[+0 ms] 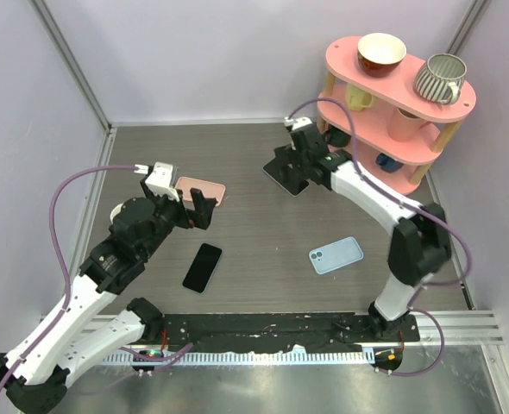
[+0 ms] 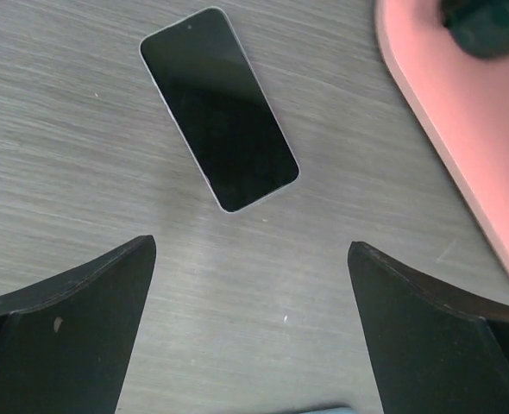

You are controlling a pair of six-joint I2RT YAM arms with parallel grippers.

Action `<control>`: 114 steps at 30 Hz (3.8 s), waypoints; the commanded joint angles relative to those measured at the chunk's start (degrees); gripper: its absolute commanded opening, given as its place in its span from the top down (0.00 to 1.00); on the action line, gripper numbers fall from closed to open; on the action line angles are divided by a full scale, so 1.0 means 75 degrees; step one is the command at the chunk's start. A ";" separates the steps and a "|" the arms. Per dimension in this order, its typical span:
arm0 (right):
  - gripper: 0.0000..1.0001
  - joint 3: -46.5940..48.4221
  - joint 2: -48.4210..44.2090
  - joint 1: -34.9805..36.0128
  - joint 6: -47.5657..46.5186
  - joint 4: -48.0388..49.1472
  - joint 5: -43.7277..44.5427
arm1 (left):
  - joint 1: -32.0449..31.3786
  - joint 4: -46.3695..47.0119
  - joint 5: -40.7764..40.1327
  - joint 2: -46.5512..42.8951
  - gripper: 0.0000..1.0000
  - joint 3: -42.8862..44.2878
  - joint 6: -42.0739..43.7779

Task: Put the phone into the phone case

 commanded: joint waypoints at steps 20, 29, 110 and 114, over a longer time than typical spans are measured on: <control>0.00 0.4026 0.4696 -0.0762 -0.3243 -0.0834 -0.2352 | -0.0016 0.0637 -0.0104 -0.0541 0.01 -0.0203 0.0049; 0.00 0.4108 0.4989 -0.0797 -0.3302 -0.0987 -0.2658 | -0.0016 0.0591 0.0013 -0.0389 0.01 -0.0145 0.0049; 0.24 0.4110 0.5472 -0.0680 -0.2611 -0.1093 -0.2026 | -0.0016 0.0451 0.0072 0.0009 0.06 -0.0110 -0.0091; 0.34 0.3535 0.4747 -0.0715 -0.1991 -0.0741 -0.1850 | -0.0051 0.0368 0.0224 0.0617 0.18 0.0124 -0.1318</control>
